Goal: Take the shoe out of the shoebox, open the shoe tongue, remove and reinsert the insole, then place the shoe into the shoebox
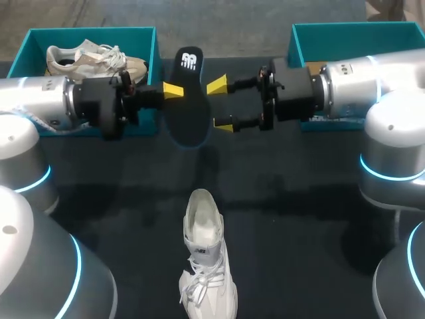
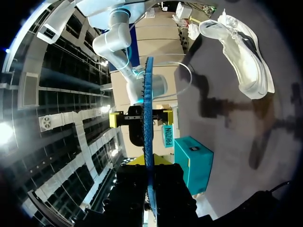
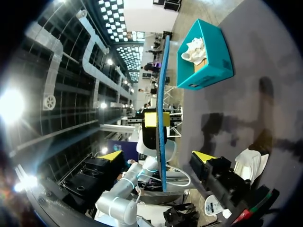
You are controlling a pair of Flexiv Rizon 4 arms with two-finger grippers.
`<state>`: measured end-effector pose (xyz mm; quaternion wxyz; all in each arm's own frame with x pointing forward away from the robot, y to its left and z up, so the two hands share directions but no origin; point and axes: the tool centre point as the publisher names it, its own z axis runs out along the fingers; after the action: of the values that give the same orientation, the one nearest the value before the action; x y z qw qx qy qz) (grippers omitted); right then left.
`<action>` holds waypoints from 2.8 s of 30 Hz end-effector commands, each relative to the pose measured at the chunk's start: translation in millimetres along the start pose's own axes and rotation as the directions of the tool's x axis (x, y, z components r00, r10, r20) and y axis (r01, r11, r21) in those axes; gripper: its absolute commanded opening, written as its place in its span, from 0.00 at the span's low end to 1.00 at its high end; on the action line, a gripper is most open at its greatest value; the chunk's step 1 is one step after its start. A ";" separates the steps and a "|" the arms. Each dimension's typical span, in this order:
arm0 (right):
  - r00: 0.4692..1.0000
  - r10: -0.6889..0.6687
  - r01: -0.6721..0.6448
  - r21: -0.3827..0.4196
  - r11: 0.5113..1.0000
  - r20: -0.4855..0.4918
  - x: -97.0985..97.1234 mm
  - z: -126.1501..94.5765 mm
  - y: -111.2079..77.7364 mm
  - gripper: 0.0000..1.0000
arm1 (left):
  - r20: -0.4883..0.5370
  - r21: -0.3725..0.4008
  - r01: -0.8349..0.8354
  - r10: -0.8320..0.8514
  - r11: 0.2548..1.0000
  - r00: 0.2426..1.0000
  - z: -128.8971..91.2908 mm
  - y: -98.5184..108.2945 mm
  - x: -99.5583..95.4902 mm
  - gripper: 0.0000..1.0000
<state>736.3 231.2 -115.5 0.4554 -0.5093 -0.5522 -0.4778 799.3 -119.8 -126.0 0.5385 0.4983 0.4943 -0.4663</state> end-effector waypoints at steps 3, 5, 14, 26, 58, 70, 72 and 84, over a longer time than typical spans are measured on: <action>0.999 -0.006 0.006 0.003 1.000 0.037 2.2 9.7 4.8 0.85 | 0.002 -0.004 0.001 -0.001 1.000 1.000 7.7 3.4 1.0 0.00; 0.999 -0.018 0.018 0.008 1.000 0.034 1.5 11.6 6.1 0.79 | 0.000 -0.005 0.001 -0.001 1.000 1.000 9.0 4.0 1.4 0.00; 0.998 -0.018 0.017 0.022 1.000 0.066 -2.8 20.0 10.1 0.50 | 0.003 0.001 0.012 -0.012 1.000 1.000 13.1 4.1 2.7 0.00; 0.993 -0.047 0.044 0.028 0.999 0.108 -2.1 18.2 9.9 0.45 | 0.000 0.009 0.010 -0.010 1.000 1.000 16.3 3.4 1.1 0.00; 0.990 -0.044 0.043 0.009 0.999 0.136 -9.0 15.8 12.9 0.20 | 0.009 0.000 -0.014 0.014 1.000 1.000 16.6 -0.4 -0.4 0.00; 0.990 -0.043 0.043 0.009 0.999 0.130 -8.2 16.8 12.7 0.16 | 0.027 -0.016 -0.017 0.017 1.000 0.999 15.9 -1.0 -1.4 0.00; 0.991 -0.045 0.044 0.009 0.999 0.130 -8.0 16.9 12.7 0.15 | 0.028 -0.018 -0.019 0.019 1.000 0.999 16.0 -1.3 -1.6 0.00; 0.991 -0.046 0.044 0.011 0.999 0.127 -6.3 21.2 11.4 0.16 | 0.030 -0.027 -0.024 0.025 0.999 0.999 16.6 -1.9 -0.5 0.00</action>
<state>747.9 247.2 -124.0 0.4124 -0.5215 -0.5931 -0.4540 800.0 -135.8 -124.7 0.5563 0.4906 0.4865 -0.4617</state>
